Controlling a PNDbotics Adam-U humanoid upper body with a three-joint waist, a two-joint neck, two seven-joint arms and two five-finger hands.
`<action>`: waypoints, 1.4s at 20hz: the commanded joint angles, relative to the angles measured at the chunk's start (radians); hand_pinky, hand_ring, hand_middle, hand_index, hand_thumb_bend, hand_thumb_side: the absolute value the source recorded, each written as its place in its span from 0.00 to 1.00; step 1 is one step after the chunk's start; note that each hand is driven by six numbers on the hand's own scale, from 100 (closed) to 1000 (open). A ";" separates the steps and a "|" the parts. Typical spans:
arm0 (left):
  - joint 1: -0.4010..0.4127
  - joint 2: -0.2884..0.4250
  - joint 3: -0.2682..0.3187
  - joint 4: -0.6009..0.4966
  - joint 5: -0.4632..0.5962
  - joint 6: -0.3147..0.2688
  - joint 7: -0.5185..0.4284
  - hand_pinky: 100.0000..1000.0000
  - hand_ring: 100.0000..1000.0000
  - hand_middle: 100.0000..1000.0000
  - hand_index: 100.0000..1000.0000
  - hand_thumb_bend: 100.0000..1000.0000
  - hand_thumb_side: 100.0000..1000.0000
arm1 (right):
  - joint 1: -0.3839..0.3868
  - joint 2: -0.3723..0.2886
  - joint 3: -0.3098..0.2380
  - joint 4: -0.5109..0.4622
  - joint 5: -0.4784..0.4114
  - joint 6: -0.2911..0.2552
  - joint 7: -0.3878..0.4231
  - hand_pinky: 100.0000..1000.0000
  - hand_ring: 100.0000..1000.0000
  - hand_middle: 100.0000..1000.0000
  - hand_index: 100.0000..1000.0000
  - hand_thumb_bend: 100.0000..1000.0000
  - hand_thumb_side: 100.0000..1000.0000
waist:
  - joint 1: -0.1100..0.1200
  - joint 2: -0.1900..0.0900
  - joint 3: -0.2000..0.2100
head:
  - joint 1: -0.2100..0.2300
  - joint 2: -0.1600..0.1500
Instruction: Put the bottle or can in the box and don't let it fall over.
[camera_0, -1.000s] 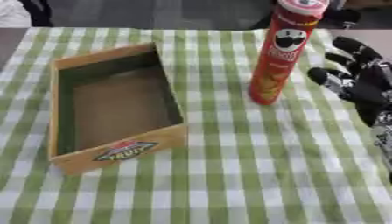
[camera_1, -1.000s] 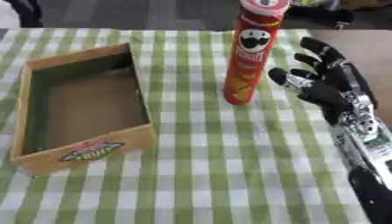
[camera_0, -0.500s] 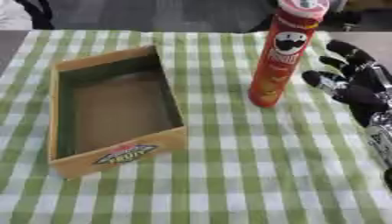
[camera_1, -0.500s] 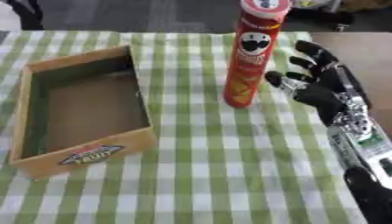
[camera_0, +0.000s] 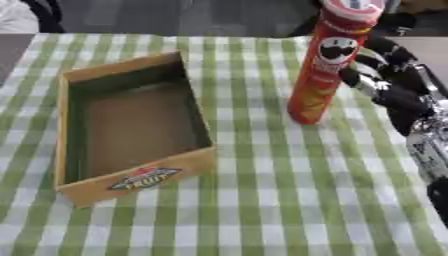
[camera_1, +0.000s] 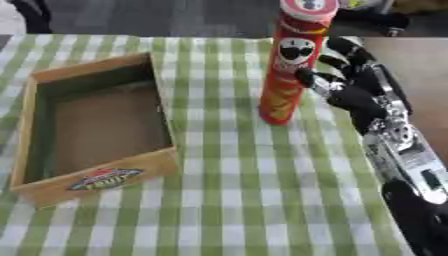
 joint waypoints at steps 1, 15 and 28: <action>-0.007 0.014 0.004 -0.011 0.005 0.002 -0.002 0.87 0.91 0.77 0.84 0.20 0.54 | -0.027 -0.014 0.000 -0.001 -0.011 -0.006 0.004 0.76 0.89 0.91 0.85 0.68 0.10 | 0.001 -0.014 0.003 | -0.003 -0.015; -0.011 0.008 0.000 -0.013 0.007 0.005 -0.006 0.87 0.91 0.77 0.84 0.18 0.55 | -0.094 -0.002 0.020 0.049 -0.013 0.007 -0.012 0.77 0.90 0.92 0.84 0.69 0.08 | -0.004 -0.004 0.014 | -0.009 -0.025; -0.014 0.002 -0.002 -0.014 0.007 0.008 -0.010 0.87 0.90 0.77 0.83 0.17 0.56 | -0.120 -0.005 0.027 0.080 0.036 0.014 -0.050 0.77 0.90 0.93 0.84 0.75 0.10 | -0.007 0.008 0.022 | -0.011 -0.034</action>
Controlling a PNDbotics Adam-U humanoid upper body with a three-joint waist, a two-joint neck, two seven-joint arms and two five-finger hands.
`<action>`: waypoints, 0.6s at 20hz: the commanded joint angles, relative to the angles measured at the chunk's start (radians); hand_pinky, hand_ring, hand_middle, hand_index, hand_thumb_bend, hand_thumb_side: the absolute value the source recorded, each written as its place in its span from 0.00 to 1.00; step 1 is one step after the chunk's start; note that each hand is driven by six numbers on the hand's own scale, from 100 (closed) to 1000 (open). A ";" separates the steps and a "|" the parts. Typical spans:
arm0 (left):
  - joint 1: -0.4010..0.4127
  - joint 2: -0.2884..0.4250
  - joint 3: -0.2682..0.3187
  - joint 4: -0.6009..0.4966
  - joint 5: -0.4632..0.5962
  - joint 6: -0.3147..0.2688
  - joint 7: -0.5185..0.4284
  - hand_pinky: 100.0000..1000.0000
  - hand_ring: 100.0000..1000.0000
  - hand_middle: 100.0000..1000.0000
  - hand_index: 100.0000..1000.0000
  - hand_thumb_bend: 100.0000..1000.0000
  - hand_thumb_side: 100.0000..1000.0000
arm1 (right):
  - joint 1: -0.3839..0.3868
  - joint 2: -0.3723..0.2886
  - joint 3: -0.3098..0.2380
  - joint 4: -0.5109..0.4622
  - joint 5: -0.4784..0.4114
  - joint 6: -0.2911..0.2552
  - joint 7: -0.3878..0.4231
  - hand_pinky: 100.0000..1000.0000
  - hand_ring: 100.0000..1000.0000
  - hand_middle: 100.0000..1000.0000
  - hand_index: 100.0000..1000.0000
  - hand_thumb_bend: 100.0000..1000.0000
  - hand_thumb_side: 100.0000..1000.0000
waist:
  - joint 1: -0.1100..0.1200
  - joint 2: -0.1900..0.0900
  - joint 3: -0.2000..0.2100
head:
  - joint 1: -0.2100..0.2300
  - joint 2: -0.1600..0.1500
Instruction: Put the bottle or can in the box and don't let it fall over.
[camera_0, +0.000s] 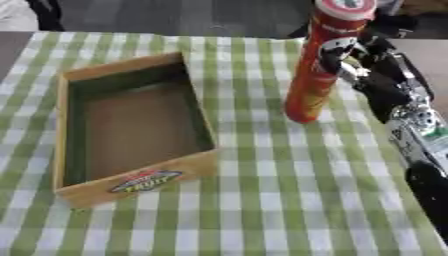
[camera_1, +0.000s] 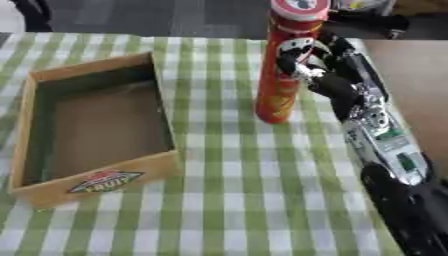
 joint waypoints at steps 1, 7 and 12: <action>-0.009 0.011 0.004 -0.013 0.005 0.001 -0.004 0.87 0.90 0.77 0.83 0.17 0.56 | -0.023 -0.020 -0.001 0.002 0.011 -0.002 -0.013 0.77 0.90 0.92 0.84 0.75 0.09 | 0.002 -0.013 0.002 | -0.003 -0.018; -0.014 0.007 0.002 -0.014 0.005 0.004 -0.007 0.87 0.90 0.77 0.83 0.16 0.57 | -0.048 -0.017 0.004 0.018 -0.006 -0.007 -0.023 0.77 0.89 0.92 0.84 0.72 0.07 | 0.001 -0.001 0.008 | -0.012 -0.031; -0.017 0.005 0.004 -0.016 0.006 0.005 -0.005 0.87 0.90 0.77 0.83 0.15 0.57 | -0.070 -0.014 0.008 0.033 -0.017 -0.013 -0.033 0.77 0.89 0.92 0.84 0.72 0.06 | 0.000 0.008 0.016 | -0.018 -0.042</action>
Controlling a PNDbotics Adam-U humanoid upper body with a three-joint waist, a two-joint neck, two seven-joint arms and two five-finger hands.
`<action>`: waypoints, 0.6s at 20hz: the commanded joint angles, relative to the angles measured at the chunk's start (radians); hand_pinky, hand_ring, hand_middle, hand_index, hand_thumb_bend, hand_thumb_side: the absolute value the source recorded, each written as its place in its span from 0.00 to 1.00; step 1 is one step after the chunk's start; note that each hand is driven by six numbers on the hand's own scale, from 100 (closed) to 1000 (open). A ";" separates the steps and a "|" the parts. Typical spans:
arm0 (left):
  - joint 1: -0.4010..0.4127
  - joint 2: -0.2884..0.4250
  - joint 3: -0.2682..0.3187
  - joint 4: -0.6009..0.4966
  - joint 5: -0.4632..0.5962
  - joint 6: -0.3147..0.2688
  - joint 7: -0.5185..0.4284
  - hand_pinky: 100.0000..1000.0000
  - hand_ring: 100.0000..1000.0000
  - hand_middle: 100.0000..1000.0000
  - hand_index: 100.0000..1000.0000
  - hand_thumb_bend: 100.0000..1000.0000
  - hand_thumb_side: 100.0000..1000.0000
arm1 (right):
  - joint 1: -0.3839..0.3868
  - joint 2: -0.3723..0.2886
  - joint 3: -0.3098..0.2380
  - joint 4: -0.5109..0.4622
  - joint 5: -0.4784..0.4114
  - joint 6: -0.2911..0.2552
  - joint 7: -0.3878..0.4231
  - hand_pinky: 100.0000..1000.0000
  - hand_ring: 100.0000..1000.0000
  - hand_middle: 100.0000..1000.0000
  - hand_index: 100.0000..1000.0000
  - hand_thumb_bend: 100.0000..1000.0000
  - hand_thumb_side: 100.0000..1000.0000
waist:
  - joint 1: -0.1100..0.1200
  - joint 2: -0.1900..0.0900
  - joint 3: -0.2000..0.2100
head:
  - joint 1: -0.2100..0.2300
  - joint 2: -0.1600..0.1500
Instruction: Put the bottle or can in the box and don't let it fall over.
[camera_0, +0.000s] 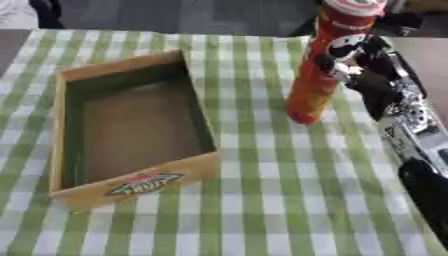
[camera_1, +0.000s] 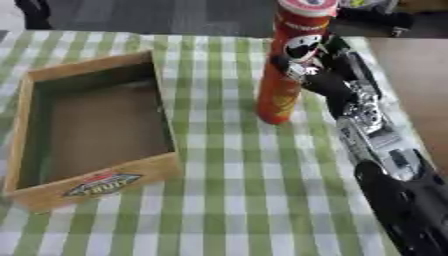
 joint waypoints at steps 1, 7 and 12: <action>-0.009 0.013 0.004 -0.015 0.006 0.000 0.000 0.87 0.90 0.77 0.83 0.15 0.57 | -0.025 -0.014 -0.003 0.002 -0.007 -0.005 -0.010 0.77 0.89 0.92 0.84 0.71 0.06 | 0.001 -0.015 0.003 | -0.006 -0.018; -0.012 0.011 0.003 -0.015 0.005 0.003 -0.003 0.87 0.90 0.77 0.82 0.15 0.58 | -0.053 -0.008 0.002 0.016 -0.020 -0.009 -0.031 0.76 0.85 0.89 0.83 0.68 0.03 | -0.003 -0.010 0.010 | -0.012 -0.021; -0.013 0.009 0.003 -0.016 0.005 0.003 -0.004 0.87 0.90 0.77 0.82 0.14 0.58 | -0.070 -0.005 0.007 0.023 -0.031 -0.011 -0.040 0.75 0.80 0.85 0.80 0.66 0.02 | -0.005 -0.008 0.015 | -0.014 -0.023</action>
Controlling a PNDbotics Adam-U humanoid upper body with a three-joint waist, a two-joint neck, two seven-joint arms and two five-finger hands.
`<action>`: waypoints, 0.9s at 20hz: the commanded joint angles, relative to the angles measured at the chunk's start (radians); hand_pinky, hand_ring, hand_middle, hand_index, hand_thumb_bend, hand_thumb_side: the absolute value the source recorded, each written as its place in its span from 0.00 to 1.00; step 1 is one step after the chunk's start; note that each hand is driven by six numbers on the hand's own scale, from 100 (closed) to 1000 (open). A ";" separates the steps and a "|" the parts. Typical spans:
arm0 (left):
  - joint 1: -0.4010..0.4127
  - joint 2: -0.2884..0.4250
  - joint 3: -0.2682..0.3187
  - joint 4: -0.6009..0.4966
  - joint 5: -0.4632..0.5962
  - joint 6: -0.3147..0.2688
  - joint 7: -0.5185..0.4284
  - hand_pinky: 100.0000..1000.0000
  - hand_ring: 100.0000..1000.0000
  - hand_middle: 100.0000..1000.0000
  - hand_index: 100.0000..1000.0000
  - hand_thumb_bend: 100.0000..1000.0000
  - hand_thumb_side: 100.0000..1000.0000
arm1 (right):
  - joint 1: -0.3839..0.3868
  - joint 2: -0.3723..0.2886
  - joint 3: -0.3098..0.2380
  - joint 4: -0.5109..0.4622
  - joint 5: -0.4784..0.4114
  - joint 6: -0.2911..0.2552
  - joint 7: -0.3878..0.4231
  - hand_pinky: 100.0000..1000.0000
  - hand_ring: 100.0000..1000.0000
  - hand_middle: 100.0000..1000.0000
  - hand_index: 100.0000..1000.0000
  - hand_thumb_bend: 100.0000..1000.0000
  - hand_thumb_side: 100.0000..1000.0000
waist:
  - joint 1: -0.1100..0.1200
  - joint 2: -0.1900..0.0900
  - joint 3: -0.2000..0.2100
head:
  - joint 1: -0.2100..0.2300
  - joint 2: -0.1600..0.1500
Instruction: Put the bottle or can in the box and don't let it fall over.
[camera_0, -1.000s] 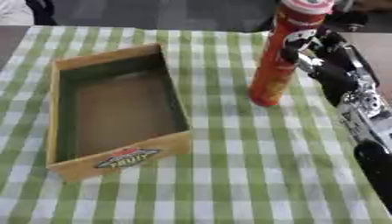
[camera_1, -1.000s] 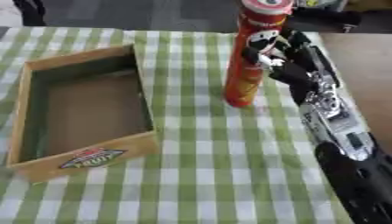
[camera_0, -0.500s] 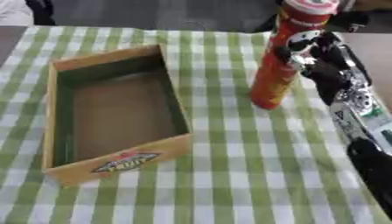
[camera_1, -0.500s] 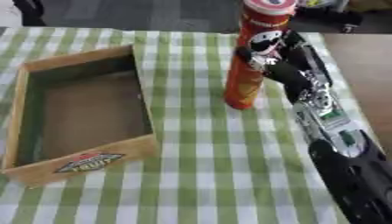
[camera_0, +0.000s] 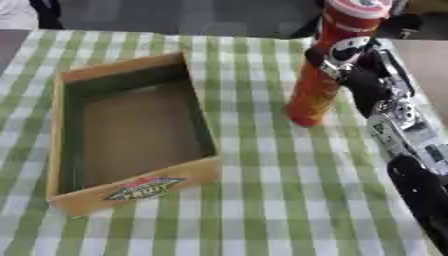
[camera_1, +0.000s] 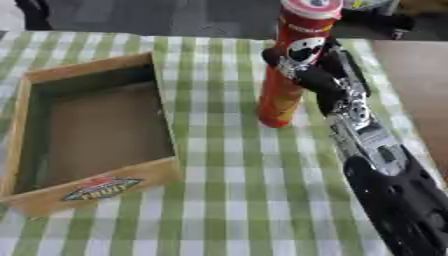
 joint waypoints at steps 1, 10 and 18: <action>-0.008 0.009 0.003 -0.016 0.005 0.002 -0.002 0.87 0.90 0.77 0.82 0.14 0.58 | -0.023 -0.012 -0.002 -0.004 -0.012 -0.004 -0.010 0.75 0.80 0.84 0.80 0.66 0.02 | 0.002 -0.015 0.003 | -0.003 -0.015; -0.006 0.006 0.005 -0.016 0.003 0.004 -0.004 0.88 0.90 0.77 0.82 0.14 0.59 | -0.032 -0.003 -0.001 0.005 -0.058 -0.025 -0.052 0.47 0.51 0.57 0.64 0.51 0.00 | -0.002 -0.013 0.009 | -0.003 -0.016; -0.006 0.003 0.006 -0.016 0.005 0.006 -0.008 0.88 0.90 0.76 0.81 0.13 0.59 | -0.036 0.007 0.002 -0.001 -0.149 -0.114 -0.073 0.36 0.37 0.41 0.49 0.18 0.00 | -0.004 -0.012 0.013 | -0.001 -0.017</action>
